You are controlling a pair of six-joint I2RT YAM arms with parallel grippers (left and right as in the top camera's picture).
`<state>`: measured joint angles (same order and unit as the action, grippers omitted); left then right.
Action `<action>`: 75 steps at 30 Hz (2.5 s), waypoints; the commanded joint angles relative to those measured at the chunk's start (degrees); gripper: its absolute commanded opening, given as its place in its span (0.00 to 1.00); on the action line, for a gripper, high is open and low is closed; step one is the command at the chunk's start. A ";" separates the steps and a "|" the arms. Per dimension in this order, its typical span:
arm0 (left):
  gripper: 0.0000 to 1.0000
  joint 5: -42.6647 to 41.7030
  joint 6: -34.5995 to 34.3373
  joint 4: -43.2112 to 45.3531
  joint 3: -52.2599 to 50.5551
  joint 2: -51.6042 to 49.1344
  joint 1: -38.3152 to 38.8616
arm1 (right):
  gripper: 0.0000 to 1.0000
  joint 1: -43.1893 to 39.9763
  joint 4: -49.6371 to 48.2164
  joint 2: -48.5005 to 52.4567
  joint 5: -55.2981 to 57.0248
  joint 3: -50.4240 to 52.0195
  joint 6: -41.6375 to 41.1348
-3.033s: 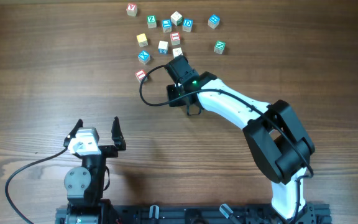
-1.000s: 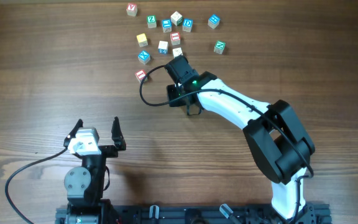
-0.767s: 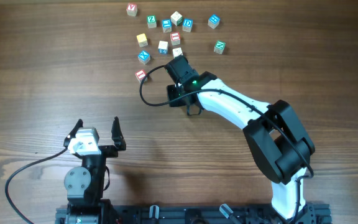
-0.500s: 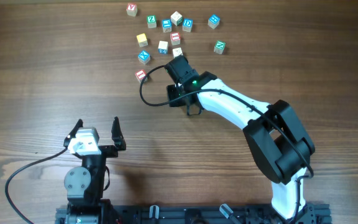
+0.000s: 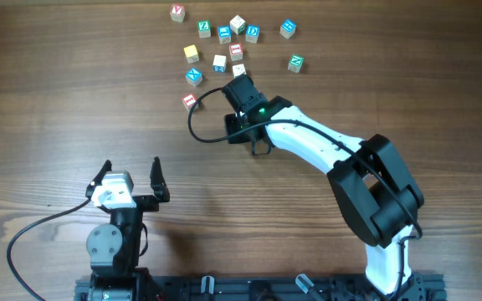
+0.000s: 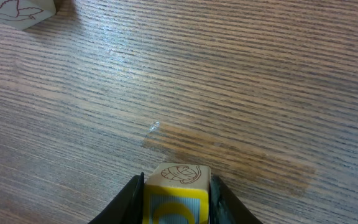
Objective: Form a circle
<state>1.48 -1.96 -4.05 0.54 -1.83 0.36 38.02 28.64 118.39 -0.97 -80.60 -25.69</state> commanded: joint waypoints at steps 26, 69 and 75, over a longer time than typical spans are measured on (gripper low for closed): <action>1.00 0.11 0.92 -0.04 -0.20 0.15 -0.26 | 0.27 0.28 0.74 0.35 1.03 0.48 -0.20; 1.00 0.11 0.92 -0.04 -0.20 0.15 -0.26 | 0.71 0.28 0.59 0.35 1.03 0.48 -0.20; 1.00 0.11 0.92 -0.04 -0.20 0.15 -0.26 | 0.71 0.28 0.57 0.35 1.03 0.48 -0.22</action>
<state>1.48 -1.96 -4.05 0.54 -1.83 0.36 38.02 29.30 118.39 -0.97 -80.60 -25.71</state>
